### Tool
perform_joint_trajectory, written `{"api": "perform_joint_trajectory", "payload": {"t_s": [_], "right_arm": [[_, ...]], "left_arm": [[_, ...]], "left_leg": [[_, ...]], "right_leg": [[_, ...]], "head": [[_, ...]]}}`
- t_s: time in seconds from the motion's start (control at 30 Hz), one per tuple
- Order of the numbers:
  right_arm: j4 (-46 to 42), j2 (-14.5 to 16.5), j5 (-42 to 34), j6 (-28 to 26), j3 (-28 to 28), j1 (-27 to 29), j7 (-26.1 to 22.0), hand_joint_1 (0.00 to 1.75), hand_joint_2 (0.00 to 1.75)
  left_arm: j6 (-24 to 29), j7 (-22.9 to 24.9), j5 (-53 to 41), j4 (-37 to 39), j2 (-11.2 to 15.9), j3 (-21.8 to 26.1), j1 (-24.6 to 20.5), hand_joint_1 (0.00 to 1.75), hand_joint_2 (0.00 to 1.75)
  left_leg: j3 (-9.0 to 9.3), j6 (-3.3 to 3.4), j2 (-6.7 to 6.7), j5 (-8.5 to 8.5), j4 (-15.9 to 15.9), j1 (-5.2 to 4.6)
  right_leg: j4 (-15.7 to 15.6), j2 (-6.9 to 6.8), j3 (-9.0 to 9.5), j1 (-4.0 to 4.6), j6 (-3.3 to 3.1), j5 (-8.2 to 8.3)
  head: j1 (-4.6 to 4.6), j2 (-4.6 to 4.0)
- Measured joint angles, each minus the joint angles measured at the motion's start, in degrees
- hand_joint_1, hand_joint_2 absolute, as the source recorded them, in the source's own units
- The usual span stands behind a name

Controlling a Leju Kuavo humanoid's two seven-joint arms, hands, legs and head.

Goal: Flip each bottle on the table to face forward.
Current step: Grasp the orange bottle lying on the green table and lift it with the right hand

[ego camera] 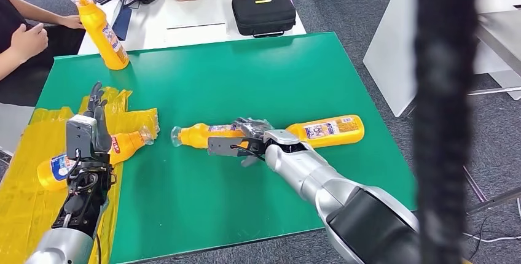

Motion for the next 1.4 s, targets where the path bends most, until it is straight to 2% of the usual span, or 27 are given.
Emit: {"api": "perform_joint_trajectory", "payload": {"t_s": [0.2,0.23,0.33,0.37,0.63,0.93,1.07,1.27,1.4], "right_arm": [[1.12,0.63,3.31,3.85,1.4,0.54,0.95,0.12,1.75],[1.3,0.67,3.66,4.5,1.7,0.89,1.09,0.45,1.75],[1.66,0.8,4.19,5.33,2.32,1.68,1.21,1.65,1.75],[1.69,0.85,4.36,5.59,2.5,1.69,1.21,1.73,1.75],[1.75,0.9,4.75,6.32,3.17,1.59,1.25,1.75,1.75],[1.79,0.26,-0.17,1.25,0.63,1.71,-1.11,1.75,1.75],[1.42,-0.45,-4.84,-3.82,-3.25,1.27,-6.13,1.75,1.75],[-2.81,-0.88,-12.25,-10.92,-10.8,0.04,-16.38,1.75,1.75],[-7.03,-0.84,-14.79,-12.18,-14.23,0.19,-19.92,1.75,1.75]], "left_arm": [[-0.14,0.0,2.91,-2.42,0.04,-2.05,0.82,0.0,0.0],[-0.24,0.0,3.23,-2.64,0.04,-2.31,0.9,0.0,0.0],[-0.42,0.0,3.7,-3.13,0.1,-2.81,1.07,0.0,0.0],[-0.42,0.0,3.83,-3.23,0.12,-2.94,1.1,0.0,0.0],[-0.43,0.0,5.36,-3.66,0.19,-3.68,1.14,0.0,0.0],[-4.23,0.6,9.03,-3.67,0.26,-3.7,1.3,0.0,0.0],[-9.89,2.52,13.96,-3.57,0.77,-3.52,1.69,0.0,1.75],[-19.65,5.77,23.19,-2.73,1.26,-1.87,3.1,0.0,1.75],[-22.15,6.22,26.13,-2.5,1.22,-1.0,4.57,0.0,1.75]], "left_leg": [[0.01,-0.01,0.03,-0.01,0.0,0.03],[0.0,-0.02,0.03,-0.01,0.0,0.03],[0.02,-0.02,0.08,-0.01,0.0,0.03],[0.03,-0.02,0.11,-0.01,0.0,0.03],[0.13,-0.01,0.15,0.01,-0.01,0.02],[0.05,0.01,0.12,0.03,0.0,0.01],[-0.08,0.01,0.11,0.04,0.0,0.01],[-0.12,0.01,0.11,0.03,0.0,0.02],[-0.16,0.01,0.11,0.03,0.0,0.02]], "right_leg": [[0.0,0.01,-0.02,0.01,0.0,0.0],[0.0,0.01,-0.02,0.01,0.0,0.0],[0.0,0.03,-0.02,0.01,0.0,0.0],[0.0,0.05,-0.02,0.01,0.0,0.0],[-0.01,0.1,0.06,0.01,0.03,0.03],[-0.01,0.1,0.02,0.01,0.07,0.07],[0.0,0.1,-0.07,0.0,0.1,0.1],[0.0,0.11,-0.12,0.0,0.1,0.09],[0.0,0.11,-0.18,0.0,0.1,0.08]], "head": [[-0.01,0.0],[0.01,0.0],[0.01,0.0],[-0.01,0.0],[0.0,0.0],[0.0,0.0],[0.01,0.0],[0.0,0.0],[0.0,0.0]]}}
